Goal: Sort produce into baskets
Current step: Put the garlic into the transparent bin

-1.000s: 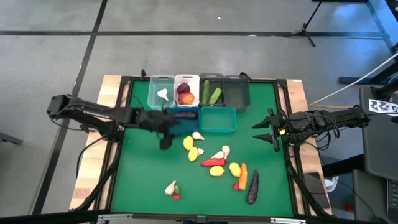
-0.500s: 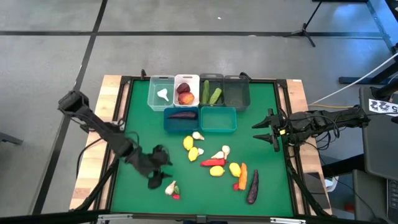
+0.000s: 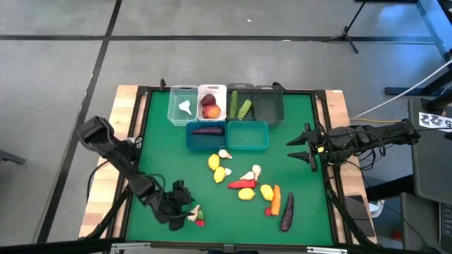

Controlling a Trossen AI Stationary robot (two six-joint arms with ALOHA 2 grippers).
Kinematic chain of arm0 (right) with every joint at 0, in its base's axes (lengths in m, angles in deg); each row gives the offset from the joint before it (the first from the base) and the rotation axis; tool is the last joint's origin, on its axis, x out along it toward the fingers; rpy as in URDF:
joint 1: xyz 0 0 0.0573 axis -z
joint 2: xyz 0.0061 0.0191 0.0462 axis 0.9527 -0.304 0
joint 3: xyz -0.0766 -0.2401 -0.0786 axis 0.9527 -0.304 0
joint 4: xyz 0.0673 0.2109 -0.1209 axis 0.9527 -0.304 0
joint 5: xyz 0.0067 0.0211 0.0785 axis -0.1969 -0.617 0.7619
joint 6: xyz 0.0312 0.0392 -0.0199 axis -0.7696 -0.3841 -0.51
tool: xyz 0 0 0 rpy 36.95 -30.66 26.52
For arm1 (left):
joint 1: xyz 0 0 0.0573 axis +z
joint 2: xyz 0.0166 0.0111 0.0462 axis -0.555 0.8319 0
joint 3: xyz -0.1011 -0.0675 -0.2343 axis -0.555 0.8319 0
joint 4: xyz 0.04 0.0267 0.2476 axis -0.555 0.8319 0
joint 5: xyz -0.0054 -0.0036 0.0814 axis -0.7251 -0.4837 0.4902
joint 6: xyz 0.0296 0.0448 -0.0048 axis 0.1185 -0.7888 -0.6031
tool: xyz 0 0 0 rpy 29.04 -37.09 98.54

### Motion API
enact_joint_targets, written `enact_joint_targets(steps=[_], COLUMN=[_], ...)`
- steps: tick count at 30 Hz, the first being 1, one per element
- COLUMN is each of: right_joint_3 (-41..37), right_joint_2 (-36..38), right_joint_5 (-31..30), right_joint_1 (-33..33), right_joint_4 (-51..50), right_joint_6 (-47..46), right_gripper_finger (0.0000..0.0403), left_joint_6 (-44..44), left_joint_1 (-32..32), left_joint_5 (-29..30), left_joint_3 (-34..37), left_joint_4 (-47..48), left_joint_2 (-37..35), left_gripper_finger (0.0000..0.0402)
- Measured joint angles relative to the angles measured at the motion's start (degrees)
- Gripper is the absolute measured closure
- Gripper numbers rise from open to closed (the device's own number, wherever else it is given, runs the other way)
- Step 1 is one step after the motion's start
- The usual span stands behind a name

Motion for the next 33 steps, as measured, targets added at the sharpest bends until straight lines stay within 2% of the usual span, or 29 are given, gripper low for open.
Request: enact_joint_targets(steps=[13,20,33], right_joint_3=[0.0,0.0,0.0], right_joint_2=[0.0,0.0,0.0], right_joint_5=[0.0,0.0,0.0], right_joint_1=[0.0,0.0,0.0], right_joint_4=[-0.6,-0.9,-1.0], right_joint_6=[-0.1,-0.2,-0.3], right_gripper_finger=[0.0194,0.0194,0.0194], left_joint_6=[1.3,4.3,7.4], left_joint_1=[-2.6,-3.2,-3.7], left_joint_5=[-0.5,1.7,0.9], left_joint_3=[-4.7,-4.7,-5.0], left_joint_4=[0.0,4.2,0.1], left_joint_2=[1.9,2.3,9.4], left_gripper_finger=[0.0135,0.0135,0.0135])
